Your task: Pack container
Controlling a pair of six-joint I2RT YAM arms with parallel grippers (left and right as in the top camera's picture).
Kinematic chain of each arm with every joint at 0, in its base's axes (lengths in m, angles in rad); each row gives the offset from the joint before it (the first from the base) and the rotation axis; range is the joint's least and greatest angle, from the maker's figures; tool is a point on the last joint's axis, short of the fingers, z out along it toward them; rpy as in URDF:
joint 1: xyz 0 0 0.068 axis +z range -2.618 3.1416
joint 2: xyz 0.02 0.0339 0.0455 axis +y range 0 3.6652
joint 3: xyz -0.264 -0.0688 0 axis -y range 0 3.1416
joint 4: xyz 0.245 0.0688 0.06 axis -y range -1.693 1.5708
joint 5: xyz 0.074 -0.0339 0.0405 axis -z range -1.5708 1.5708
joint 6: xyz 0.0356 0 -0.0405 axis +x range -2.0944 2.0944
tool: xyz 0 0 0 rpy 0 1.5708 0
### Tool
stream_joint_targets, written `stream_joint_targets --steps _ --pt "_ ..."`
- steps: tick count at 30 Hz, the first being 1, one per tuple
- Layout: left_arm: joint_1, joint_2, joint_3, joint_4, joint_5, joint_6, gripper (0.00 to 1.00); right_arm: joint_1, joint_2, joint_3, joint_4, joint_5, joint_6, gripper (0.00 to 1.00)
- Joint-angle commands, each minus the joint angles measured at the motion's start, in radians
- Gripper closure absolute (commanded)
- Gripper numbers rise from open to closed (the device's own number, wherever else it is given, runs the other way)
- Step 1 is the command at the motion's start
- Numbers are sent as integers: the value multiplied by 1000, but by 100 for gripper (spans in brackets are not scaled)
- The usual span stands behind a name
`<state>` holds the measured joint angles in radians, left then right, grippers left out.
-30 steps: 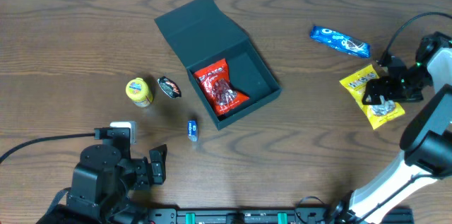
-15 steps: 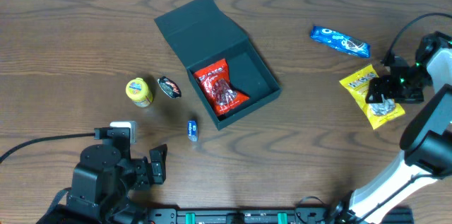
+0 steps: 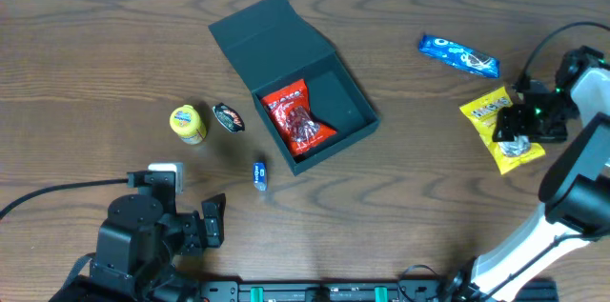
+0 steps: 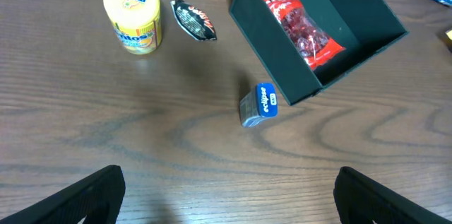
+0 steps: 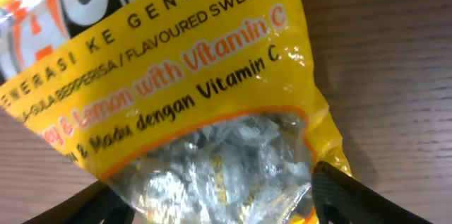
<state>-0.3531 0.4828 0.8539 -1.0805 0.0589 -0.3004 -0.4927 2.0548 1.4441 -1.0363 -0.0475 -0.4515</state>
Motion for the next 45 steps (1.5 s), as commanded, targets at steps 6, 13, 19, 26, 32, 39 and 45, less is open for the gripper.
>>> stream_joint_targets --steps 6,13,19,26,32,39,45 --pt "6 2 -10 0 -18 -10 5 10 7 -29 24 -2 53 35" --pt "6 2 -10 0 -18 -10 5 10 6 -29 39 -6 91 39" --pt "6 2 -10 0 -18 -10 5 10 6 -25 42 -9 101 57" --pt "6 2 -10 0 -18 -10 5 10 4 -2 40 -51 153 61" --pt "6 2 -10 0 -18 -10 5 10 -32 78 -14 -150 172 70" --pt "6 2 -10 0 -18 -10 5 10 -132 103 -26 -174 212 80" --pt "6 2 -10 0 -18 -10 5 10 -145 96 -35 -190 212 46"
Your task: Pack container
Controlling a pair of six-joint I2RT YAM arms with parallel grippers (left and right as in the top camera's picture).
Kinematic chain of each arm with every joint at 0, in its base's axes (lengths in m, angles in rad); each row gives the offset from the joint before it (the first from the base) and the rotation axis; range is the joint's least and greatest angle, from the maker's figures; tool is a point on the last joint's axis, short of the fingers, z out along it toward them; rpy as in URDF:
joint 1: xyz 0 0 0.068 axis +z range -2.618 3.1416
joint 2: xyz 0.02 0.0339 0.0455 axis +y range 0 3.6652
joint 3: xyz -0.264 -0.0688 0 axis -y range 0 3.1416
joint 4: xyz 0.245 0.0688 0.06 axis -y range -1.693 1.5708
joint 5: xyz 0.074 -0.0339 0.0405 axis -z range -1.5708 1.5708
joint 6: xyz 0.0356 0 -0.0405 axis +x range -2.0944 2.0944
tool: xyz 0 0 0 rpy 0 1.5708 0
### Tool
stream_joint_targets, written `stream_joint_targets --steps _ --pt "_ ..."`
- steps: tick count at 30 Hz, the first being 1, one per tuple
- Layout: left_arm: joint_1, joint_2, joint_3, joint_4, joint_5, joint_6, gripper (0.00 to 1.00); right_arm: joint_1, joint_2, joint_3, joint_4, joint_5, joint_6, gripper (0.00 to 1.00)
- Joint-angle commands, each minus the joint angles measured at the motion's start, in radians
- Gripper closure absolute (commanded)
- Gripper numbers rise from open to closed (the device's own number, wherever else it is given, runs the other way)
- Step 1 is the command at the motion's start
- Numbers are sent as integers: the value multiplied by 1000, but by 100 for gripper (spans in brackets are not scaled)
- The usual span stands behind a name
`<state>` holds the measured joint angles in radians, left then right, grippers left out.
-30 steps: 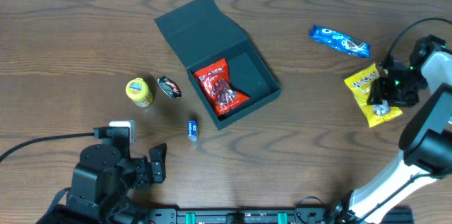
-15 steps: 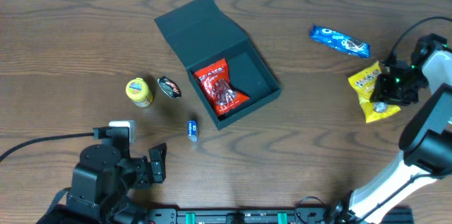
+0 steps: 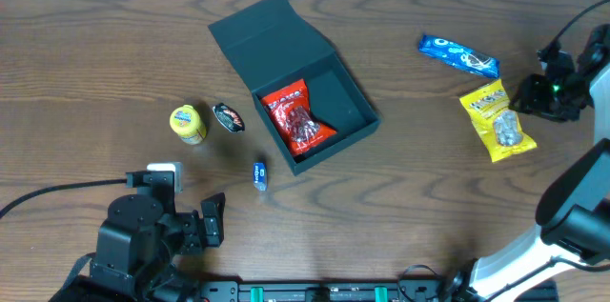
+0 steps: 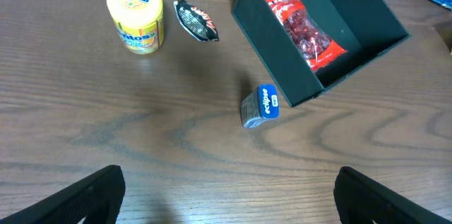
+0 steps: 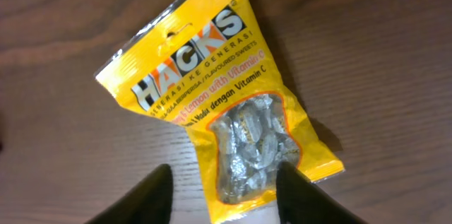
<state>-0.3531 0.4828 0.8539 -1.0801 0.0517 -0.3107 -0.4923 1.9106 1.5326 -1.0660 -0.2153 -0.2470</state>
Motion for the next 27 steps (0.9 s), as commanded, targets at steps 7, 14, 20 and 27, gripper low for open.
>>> stream_joint_targets --steps 7,14,20,27 --pt "6 2 -10 0 -11 0 4 10 2 -39 19 -25 -49 17" --pt "6 2 -10 0 -11 0 5 10 15 -126 98 -26 -68 1" --pt "6 2 -10 0 -11 0 5 10 26 -140 109 -47 -107 1" --pt "6 2 -10 0 -11 0 5 9 52 -140 122 -170 -117 1"
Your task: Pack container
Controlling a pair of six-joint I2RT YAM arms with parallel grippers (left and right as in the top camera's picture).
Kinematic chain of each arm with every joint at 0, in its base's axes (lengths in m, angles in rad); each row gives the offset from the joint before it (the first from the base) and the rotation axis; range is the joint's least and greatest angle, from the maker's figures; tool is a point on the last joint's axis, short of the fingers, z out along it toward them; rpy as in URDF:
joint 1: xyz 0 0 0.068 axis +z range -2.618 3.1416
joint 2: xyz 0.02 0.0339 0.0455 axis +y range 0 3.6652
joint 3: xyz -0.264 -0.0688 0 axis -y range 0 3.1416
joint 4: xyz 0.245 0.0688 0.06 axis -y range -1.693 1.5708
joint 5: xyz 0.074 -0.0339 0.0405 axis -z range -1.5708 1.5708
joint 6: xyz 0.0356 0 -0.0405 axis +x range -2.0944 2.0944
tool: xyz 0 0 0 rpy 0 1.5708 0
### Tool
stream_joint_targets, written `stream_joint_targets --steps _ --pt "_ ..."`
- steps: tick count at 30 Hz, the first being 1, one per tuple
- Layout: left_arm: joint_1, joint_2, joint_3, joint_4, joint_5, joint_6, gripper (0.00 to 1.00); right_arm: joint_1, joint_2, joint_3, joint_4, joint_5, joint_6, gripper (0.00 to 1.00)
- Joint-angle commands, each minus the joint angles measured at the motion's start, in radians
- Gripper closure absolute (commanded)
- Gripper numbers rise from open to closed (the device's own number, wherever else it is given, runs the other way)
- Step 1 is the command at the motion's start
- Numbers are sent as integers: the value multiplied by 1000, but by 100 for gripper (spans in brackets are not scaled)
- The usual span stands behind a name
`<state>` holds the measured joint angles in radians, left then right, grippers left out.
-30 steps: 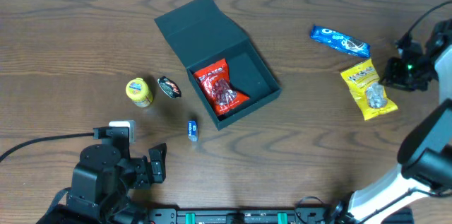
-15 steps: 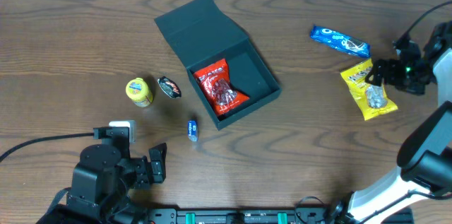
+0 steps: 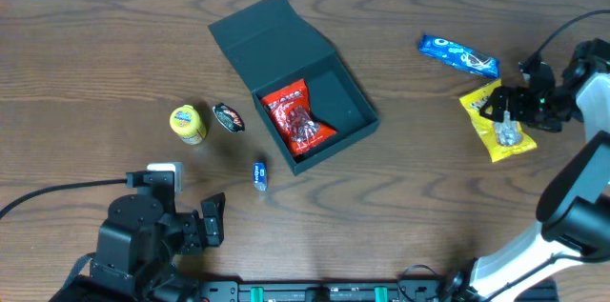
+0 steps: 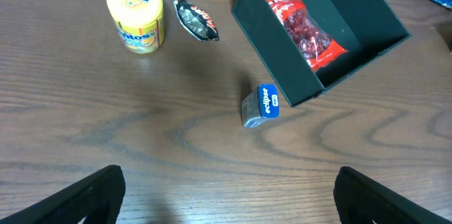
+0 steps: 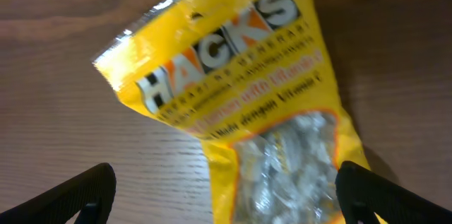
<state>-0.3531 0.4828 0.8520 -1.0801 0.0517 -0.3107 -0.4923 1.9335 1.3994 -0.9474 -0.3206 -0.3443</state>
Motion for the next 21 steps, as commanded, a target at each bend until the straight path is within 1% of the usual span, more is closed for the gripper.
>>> stream_joint_targets --steps 1,4,11,14,16,18,20,21 --pt "6 2 -8 0 -11 0 5 9 37 -7 5 -49 -19 1" --pt "6 2 -8 0 -11 0 5 9 67 -7 6 13 -15 1" --pt "6 2 -8 0 -11 0 5 9 80 -7 37 63 39 1" --pt "6 2 -8 0 -11 0 5 9 80 -7 43 95 60 8" --pt "6 2 -8 0 -11 0 5 9 80 -7 44 97 60 16" --pt "6 2 -8 0 -11 0 4 9 80 -7 44 97 60 33" --pt "6 2 -8 0 -11 0 5 9 80 -7 46 97 60 41" --pt "6 2 -8 0 -11 0 5 9 80 -7 47 97 60 43"
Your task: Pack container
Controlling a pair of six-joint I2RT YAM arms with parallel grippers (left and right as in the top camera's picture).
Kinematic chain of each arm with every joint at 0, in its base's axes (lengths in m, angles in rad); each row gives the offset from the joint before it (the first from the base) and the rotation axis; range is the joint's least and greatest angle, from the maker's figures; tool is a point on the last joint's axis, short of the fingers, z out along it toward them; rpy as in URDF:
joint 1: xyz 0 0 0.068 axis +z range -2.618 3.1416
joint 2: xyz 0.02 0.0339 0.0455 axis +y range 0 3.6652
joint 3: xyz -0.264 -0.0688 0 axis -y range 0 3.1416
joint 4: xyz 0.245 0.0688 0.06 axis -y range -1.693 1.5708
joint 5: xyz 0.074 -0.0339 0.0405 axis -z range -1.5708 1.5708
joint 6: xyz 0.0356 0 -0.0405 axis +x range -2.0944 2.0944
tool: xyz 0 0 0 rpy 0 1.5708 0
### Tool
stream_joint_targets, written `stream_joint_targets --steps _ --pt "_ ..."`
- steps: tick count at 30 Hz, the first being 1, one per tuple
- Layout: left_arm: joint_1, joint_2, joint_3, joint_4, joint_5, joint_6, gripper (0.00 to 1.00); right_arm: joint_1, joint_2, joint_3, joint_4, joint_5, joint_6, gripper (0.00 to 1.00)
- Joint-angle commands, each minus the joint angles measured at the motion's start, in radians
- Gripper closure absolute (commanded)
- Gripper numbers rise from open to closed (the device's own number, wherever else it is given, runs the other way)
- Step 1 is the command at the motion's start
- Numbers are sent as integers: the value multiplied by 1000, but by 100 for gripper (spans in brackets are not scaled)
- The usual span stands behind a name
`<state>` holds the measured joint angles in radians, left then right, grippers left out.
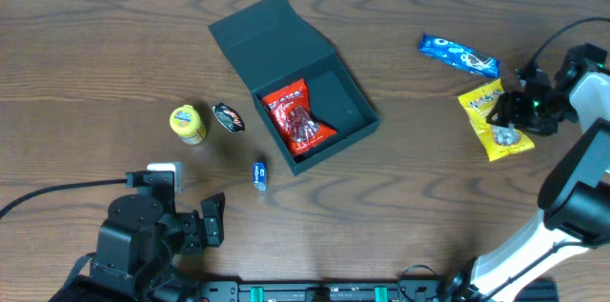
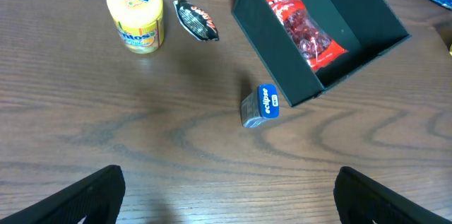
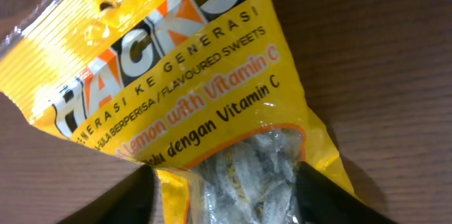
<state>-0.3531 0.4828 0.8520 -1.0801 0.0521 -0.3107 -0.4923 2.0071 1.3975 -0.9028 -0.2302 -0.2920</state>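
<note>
The dark open box [image 1: 345, 100] lies at mid-table with a red candy bag [image 1: 298, 121] inside; the left wrist view shows that box [image 2: 357, 12] and red bag [image 2: 304, 26] too. A yellow Hacks sweets bag [image 1: 483, 102] lies flat at the right edge of the table. My right gripper [image 1: 507, 121] is down on the bag's clear-window end. In the right wrist view both fingers press against the bag [image 3: 176, 75], so the right gripper [image 3: 226, 199] is shut on it. Near the front left, my left gripper [image 2: 229, 206] hangs open over bare wood.
Left of the box stand a yellow Mentos tub [image 1: 188, 123] and a small black packet [image 1: 229, 117]. A blue Eclipse pack [image 1: 259, 174] lies in front of the box. A blue Oreo pack [image 1: 457, 54] lies behind the yellow bag. A cable trails at the right edge.
My right gripper's fingers stood wide apart over the yellow bag; now they are lower and drawn in against the bag's window end. The left arm has not moved.
At first my right gripper was low on the yellow bag's window end. Then it stood off to the bag's right and the bag lay flat, slightly shifted. Then it was back over the bag, spread wide, and now it is shut on it. The left arm stayed still.
</note>
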Motion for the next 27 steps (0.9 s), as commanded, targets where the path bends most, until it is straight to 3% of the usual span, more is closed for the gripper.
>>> stream_joint_targets --steps 1,8,12,15,17,21,23,27 --pt "6 2 -8 1 -11 0 5 9 7 -5 2 6 8 44" --pt "6 2 -8 8 -30 0 5 9 7 -5 2 43 36 44" --pt "6 2 -8 8 -31 0 5 10 7 -5 -2 47 38 65" --pt "6 2 -8 8 -31 0 5 10 7 -5 -2 47 46 67" --pt "6 2 -8 8 -31 0 5 10 7 -5 -3 47 46 79" --pt "6 2 -8 8 -31 0 5 10 7 -5 -2 46 73 87" --pt "6 2 -8 8 -30 0 5 10 6 -5 -3 33 87 98" --pt "6 2 -8 7 -30 0 5 10 -14 -3 -10 -23 90 99"
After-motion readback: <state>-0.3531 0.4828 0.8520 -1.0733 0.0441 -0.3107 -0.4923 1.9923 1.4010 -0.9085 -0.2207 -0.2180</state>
